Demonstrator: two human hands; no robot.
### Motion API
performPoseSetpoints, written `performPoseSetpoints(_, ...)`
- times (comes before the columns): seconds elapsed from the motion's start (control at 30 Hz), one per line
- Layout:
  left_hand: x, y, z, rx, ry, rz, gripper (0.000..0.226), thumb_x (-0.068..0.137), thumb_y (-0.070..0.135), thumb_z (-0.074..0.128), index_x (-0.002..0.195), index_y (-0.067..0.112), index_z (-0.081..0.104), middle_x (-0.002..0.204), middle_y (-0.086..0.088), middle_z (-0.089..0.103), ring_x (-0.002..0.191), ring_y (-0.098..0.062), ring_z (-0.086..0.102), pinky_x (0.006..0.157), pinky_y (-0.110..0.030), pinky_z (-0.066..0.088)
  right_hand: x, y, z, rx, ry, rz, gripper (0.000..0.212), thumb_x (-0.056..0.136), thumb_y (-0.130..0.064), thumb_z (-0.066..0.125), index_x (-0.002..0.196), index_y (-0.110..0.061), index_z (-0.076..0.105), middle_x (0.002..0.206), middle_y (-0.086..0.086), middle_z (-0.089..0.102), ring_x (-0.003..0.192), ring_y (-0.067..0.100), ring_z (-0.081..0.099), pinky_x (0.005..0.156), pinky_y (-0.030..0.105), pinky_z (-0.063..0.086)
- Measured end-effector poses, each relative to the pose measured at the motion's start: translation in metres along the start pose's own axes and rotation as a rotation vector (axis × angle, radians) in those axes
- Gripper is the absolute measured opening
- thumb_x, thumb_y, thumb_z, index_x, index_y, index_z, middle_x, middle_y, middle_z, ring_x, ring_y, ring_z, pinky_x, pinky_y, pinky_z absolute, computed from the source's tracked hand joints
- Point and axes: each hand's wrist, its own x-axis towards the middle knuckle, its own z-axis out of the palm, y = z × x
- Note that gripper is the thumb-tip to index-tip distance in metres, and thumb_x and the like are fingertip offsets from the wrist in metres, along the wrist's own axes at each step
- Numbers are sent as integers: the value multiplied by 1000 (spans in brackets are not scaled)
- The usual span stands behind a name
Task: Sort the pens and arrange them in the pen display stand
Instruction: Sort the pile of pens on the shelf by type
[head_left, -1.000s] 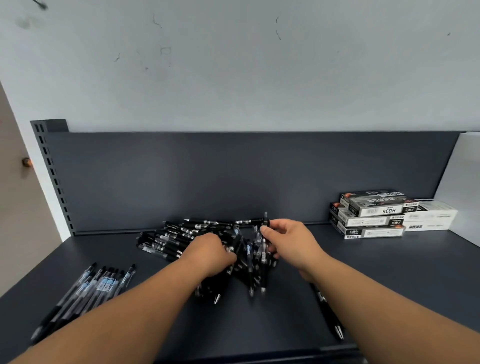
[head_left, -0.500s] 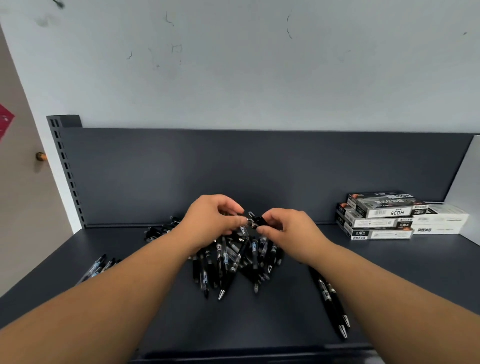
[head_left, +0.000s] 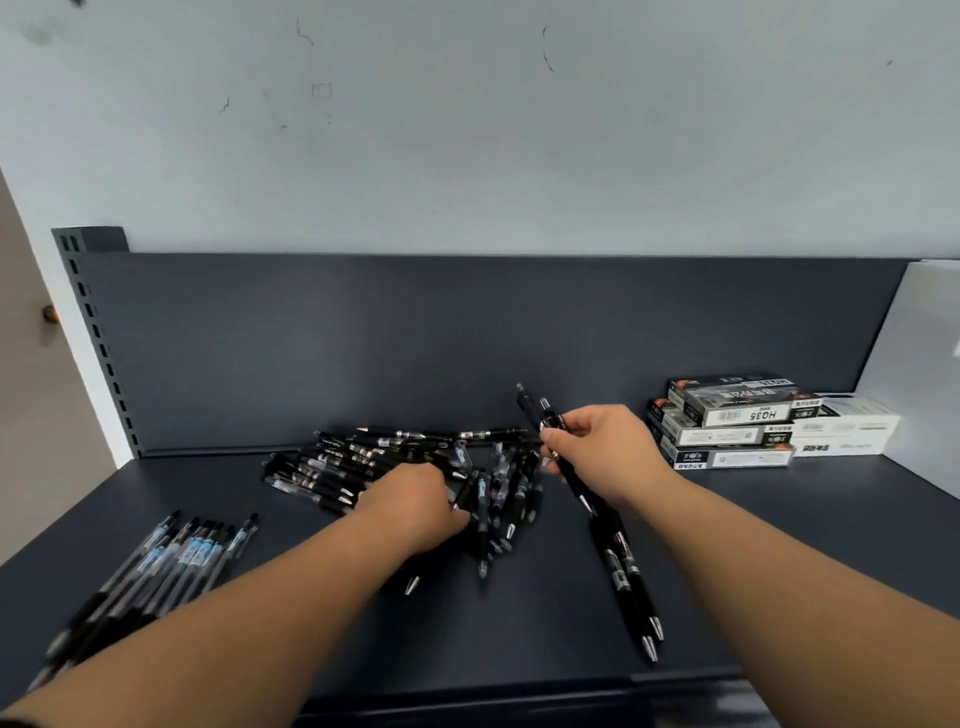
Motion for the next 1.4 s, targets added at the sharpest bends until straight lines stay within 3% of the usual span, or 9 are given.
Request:
performPoseSetpoints(0.13, -1, 11, -16, 41, 15, -40, 35, 80, 40, 58, 59, 13, 49, 68, -6, 56, 72, -23, 56, 65, -28, 45, -2, 12, -11, 47, 10, 115, 18, 87, -15, 65, 72, -8, 70, 72, 7, 74, 71, 21, 73, 76, 45, 60)
performPoseSetpoints(0.27, -12, 41, -34, -157, 92, 44, 37, 84, 38, 58, 76, 4, 70, 78, -10, 72, 80, -25, 67, 71, -28, 53, -5, 21, -33, -218, -1, 133, 23, 84, -22, 65, 65, -10, 71, 65, 2, 73, 62, 14, 68, 77, 35, 58)
performPoseSetpoints(0.53, -25, 103, 23, -361, -133, 105, 20, 88, 24, 58, 90, 6, 65, 85, -13, 74, 68, -23, 70, 71, -32, 60, -25, 38, -57, -587, -150, 194, 27, 83, -28, 61, 81, -3, 73, 82, 9, 74, 83, 24, 68, 72, 26, 52)
performPoseSetpoints(0.67, -24, 109, 38, -372, -122, 86, 21, 91, 29, 60, 77, 20, 47, 82, -9, 73, 59, -18, 65, 69, -30, 59, -28, 51, -62, -408, -178, 300, 21, 84, -21, 61, 71, -7, 69, 60, 7, 68, 56, 22, 66, 62, 29, 59)
performPoseSetpoints(0.77, -25, 109, 42, -388, -77, 66, 25, 88, 38, 64, 94, 21, 47, 69, 1, 65, 53, -10, 61, 59, -26, 56, -26, 58, -67, -467, -166, 266, 34, 89, -35, 58, 74, -7, 70, 68, 9, 73, 50, 20, 64, 65, 30, 60)
performPoseSetpoints(0.97, -27, 109, 49, -379, -69, 38, 54, 79, 50, 70, 120, 22, 50, 100, 1, 65, 75, -13, 64, 70, -26, 54, -25, 65, -73, -491, -110, 215, 37, 92, -37, 54, 97, -3, 69, 87, 13, 73, 78, 26, 71, 72, 31, 57)
performPoseSetpoints(1.1, -29, 112, 51, -516, -89, 16, 45, 83, 34, 71, 121, 18, 50, 87, -1, 66, 59, -10, 64, 57, -22, 54, -24, 66, -79, -492, -153, 210, 25, 86, -17, 61, 106, -3, 66, 100, 14, 70, 75, 30, 72, 69, 38, 61)
performPoseSetpoints(1.17, -27, 114, 52, -538, -72, 17, 42, 85, 28, 70, 120, 17, 51, 85, -1, 66, 58, -10, 64, 56, -22, 55, -23, 70, -78, -428, -206, 248, 4, 86, -13, 64, 89, -14, 65, 92, 8, 67, 70, 26, 72, 60, 33, 61)
performPoseSetpoints(1.4, -27, 114, 47, -503, -39, 20, 41, 84, 31, 69, 120, 19, 54, 92, 1, 64, 74, -14, 68, 74, -32, 59, -22, 67, -76, -273, -442, 317, 14, 85, -7, 68, 86, -12, 55, 66, 7, 66, 58, 15, 66, 54, 27, 58)
